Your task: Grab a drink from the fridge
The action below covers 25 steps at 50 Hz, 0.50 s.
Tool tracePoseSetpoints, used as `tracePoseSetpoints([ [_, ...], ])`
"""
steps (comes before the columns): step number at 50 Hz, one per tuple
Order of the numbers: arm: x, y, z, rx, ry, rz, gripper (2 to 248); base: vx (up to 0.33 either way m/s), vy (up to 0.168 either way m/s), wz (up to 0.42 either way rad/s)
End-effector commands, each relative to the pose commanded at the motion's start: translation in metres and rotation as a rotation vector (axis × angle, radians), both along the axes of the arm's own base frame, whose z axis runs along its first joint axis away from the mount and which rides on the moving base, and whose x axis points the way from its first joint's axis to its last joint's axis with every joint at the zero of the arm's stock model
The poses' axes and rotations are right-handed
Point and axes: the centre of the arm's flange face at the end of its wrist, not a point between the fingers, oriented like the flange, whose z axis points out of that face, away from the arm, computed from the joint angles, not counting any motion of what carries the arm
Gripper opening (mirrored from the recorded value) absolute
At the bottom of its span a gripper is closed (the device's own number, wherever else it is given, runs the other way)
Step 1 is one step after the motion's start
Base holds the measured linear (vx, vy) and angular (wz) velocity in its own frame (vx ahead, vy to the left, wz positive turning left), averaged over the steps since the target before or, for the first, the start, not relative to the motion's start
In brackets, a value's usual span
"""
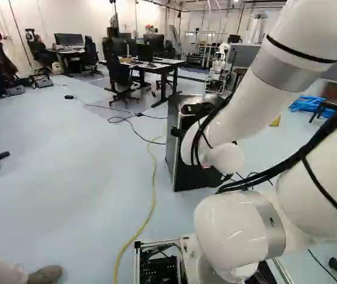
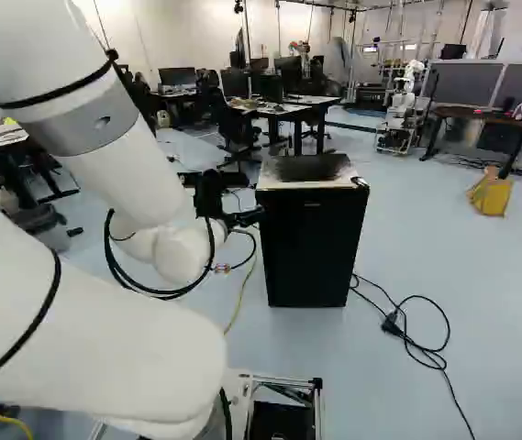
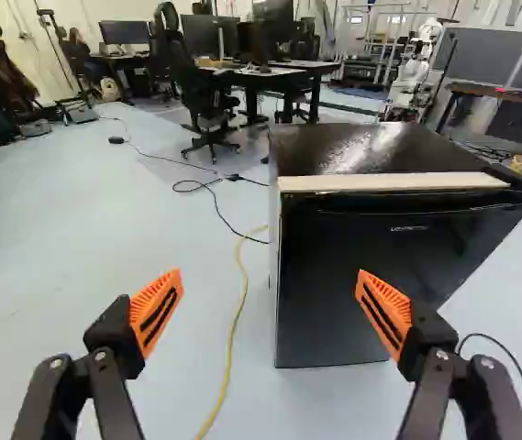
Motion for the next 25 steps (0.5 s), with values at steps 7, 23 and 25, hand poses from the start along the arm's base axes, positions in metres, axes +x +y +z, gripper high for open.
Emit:
tracePoseSetpoints([
  [7, 0.0, 0.0, 0.0, 0.0, 0.0, 0.0, 247, 0.0, 0.0, 0.0],
  [23, 0.0, 0.0, 0.0, 0.0, 0.0, 0.0, 247, 0.0, 0.0, 0.0],
  [25, 0.0, 0.0, 0.0, 0.0, 0.0, 0.0, 247, 0.0, 0.0, 0.0],
])
